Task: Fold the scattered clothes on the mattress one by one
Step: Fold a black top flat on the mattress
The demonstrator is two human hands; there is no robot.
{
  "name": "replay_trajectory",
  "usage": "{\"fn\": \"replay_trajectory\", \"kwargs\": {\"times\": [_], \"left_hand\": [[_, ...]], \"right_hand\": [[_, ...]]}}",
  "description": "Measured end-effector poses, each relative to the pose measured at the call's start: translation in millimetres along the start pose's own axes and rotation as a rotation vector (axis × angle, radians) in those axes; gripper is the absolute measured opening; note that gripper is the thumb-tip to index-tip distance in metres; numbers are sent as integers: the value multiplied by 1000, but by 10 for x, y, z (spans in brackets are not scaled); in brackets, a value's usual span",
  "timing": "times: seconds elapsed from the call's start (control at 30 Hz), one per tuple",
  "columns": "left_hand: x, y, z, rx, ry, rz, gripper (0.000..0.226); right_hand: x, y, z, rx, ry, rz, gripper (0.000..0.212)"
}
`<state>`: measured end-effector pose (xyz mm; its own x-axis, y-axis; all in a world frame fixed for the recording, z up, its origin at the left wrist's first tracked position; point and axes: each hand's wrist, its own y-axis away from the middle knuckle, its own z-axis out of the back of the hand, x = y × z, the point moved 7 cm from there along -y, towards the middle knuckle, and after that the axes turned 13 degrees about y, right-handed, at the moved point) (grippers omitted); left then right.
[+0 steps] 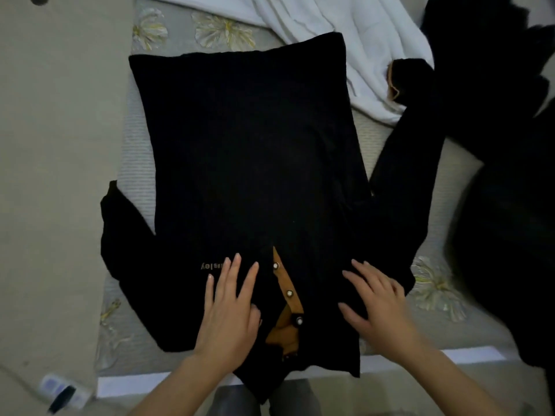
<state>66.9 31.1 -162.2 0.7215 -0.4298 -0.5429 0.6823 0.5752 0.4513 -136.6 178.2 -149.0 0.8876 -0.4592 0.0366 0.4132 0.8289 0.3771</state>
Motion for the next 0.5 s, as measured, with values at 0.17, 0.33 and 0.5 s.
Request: {"fn": "replay_trajectory", "kwargs": {"times": [0.17, 0.33, 0.5], "left_hand": [[-525, -358, 175, -59, 103, -112, 70], [-1057, -836, -227, -56, 24, -206, 70], [-1136, -966, -711, -24, -119, -89, 77]], "right_hand": [[-753, -355, 509, -240, -372, -409, 35], [-1538, -736, 584, -185, -640, -809, 46], [-1854, -1165, 595, -187, -717, -879, 73]]}}
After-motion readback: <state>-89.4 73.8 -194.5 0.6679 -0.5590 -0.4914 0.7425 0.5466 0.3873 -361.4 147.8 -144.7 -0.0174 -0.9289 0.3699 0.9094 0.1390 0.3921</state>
